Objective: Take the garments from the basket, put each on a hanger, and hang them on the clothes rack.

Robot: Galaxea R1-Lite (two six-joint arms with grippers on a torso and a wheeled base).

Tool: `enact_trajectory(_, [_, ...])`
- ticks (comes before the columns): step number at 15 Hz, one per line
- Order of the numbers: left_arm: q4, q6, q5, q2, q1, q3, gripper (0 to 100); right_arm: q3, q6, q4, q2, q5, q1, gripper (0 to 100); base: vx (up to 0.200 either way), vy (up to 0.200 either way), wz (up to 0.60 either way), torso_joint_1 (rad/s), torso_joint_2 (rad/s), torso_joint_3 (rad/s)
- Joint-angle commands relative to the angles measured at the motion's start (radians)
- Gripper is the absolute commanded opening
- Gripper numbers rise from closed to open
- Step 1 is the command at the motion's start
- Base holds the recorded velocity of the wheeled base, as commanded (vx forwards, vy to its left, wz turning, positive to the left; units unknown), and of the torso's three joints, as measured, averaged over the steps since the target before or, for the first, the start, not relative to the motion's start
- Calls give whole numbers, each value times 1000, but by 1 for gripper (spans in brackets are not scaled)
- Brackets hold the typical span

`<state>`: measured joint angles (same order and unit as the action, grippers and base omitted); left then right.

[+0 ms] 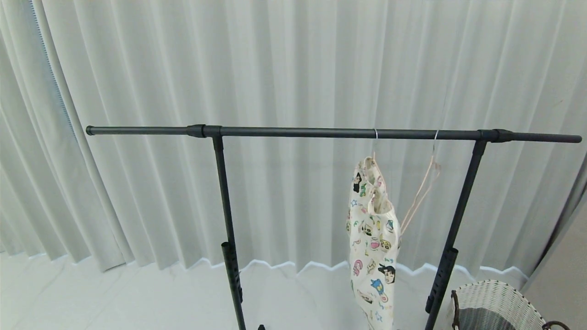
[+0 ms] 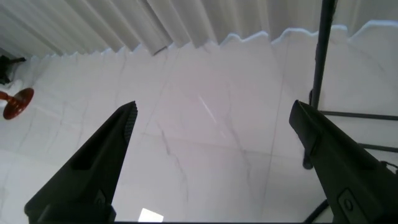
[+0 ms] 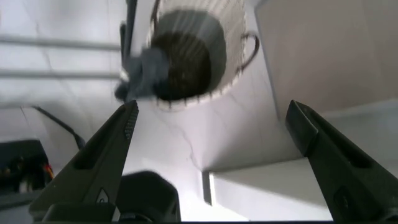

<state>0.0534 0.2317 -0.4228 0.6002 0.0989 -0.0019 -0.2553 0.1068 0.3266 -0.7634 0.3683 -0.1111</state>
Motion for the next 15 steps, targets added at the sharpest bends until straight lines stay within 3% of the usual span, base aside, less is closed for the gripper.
enact_trajectory(1, [-3,-8,-1,10,-1,2,100,70,11,-24,21,1,-1,100,-200,0,0,2,-2,2])
enact_trajectory(4, [-3,-17,-4,4,-1,2,100,107,4,-47,47,-2,10,100,-200,0,0,2,-4,2])
enact_trajectory(9, [-9,-120,-21,1,-1,2,100,107,14,-49,4,-3,19,100,-200,0,0,4,1,3])
enact_trajectory(15, [-12,-138,-21,20,1,2,100,107,21,-50,-17,-8,22,100,0,0,0,0,0,0])
